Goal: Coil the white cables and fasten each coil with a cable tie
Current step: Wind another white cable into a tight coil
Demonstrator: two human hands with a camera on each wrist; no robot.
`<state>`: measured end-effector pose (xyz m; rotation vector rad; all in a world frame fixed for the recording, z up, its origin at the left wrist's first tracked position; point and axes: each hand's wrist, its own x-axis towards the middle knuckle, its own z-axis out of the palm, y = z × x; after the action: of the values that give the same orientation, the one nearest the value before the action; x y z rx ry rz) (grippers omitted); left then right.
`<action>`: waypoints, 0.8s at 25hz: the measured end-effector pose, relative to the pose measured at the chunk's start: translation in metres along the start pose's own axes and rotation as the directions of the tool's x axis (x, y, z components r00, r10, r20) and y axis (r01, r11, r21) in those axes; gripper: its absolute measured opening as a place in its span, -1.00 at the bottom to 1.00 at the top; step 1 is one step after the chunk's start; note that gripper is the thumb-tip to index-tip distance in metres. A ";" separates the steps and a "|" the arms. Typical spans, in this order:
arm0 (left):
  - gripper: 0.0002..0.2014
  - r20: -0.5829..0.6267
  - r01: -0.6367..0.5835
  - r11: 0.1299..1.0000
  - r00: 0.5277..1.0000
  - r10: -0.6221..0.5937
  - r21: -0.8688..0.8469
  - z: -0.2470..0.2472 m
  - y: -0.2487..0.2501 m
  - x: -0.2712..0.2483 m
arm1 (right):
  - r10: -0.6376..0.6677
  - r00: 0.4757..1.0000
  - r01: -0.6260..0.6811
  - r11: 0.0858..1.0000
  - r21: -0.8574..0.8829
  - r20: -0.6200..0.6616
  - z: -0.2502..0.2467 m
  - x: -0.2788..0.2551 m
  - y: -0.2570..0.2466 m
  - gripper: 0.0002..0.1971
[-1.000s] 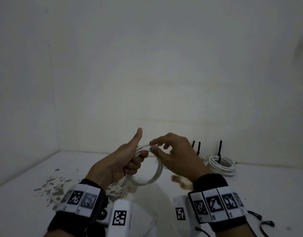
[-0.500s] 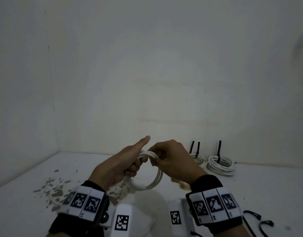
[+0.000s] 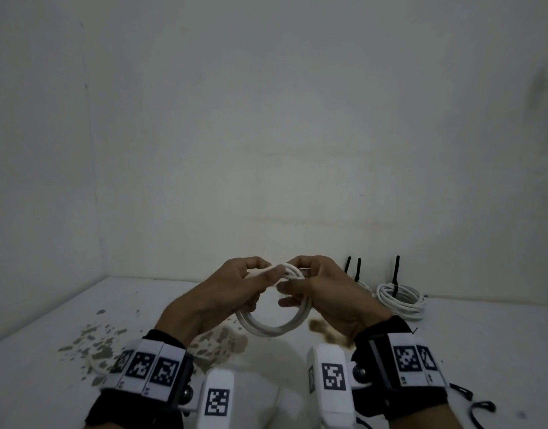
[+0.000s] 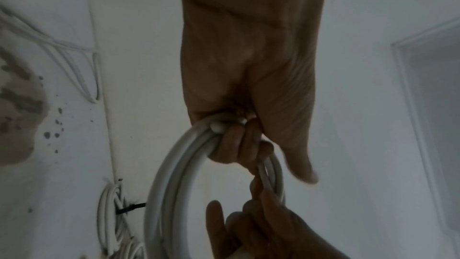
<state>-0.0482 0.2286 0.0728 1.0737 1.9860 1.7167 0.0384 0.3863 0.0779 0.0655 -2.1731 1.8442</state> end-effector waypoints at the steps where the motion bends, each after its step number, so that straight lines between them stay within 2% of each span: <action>1: -0.55 0.007 -0.039 0.999 0.999 0.039 0.034 -0.001 0.000 -0.001 | -0.014 1.000 0.014 1.000 0.008 -0.025 -0.001 0.000 -0.001 -0.91; 3: -0.66 -0.023 -0.070 0.994 0.997 0.072 0.080 -0.001 -0.002 0.000 | -0.062 0.997 0.060 0.998 -0.031 -0.046 -0.003 0.000 -0.001 -0.95; 5: -0.69 -0.083 -0.053 0.994 0.995 0.061 0.094 -0.001 -0.004 0.002 | -0.132 0.990 0.124 0.978 -0.168 -0.042 -0.005 0.000 0.001 -0.93; 6: -0.67 -0.118 -0.030 0.995 0.992 0.040 0.090 0.000 -0.006 0.003 | -0.185 0.982 0.163 0.942 -0.294 -0.049 -0.005 0.000 0.003 -0.89; 8: -0.60 -0.179 0.036 0.999 0.983 -0.031 0.026 0.001 -0.009 0.005 | -0.319 0.946 0.235 0.807 -0.542 -0.064 -0.005 0.003 0.011 -0.81; 9: -0.57 -0.199 0.065 0.998 0.978 -0.069 -0.027 0.003 -0.009 0.006 | -0.368 0.927 0.257 0.757 -0.601 -0.067 -0.004 0.005 0.014 -0.80; 11: -0.52 -0.218 0.116 0.988 0.966 -0.136 -0.102 0.003 -0.009 0.007 | -0.403 0.911 0.266 0.739 -0.619 -0.089 0.000 0.008 0.021 -0.72; 13: -0.41 -0.225 0.161 0.981 0.957 -0.183 -0.111 0.001 -0.007 0.007 | -0.383 0.919 0.250 0.745 -0.619 -0.090 0.001 0.009 0.023 -0.65; 15: -0.30 -0.216 0.199 0.975 0.952 -0.217 -0.103 -0.001 -0.006 0.006 | -0.331 0.942 0.233 0.772 -0.592 -0.061 0.002 0.008 0.022 -0.74; 18: -0.37 -0.180 0.216 0.975 0.959 -0.221 -0.049 0.001 -0.001 0.002 | -0.214 0.977 0.179 0.813 -0.554 0.003 0.009 0.005 0.017 -0.89; 20: -0.38 -0.151 0.193 0.980 0.972 -0.182 0.059 0.005 0.002 0.002 | -0.141 0.990 0.134 0.891 -0.433 0.016 0.018 0.002 0.014 -0.87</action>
<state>-0.0451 0.2337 0.0739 0.7728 2.1768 1.6758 0.0303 0.3716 0.0627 0.1070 -2.4435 1.2449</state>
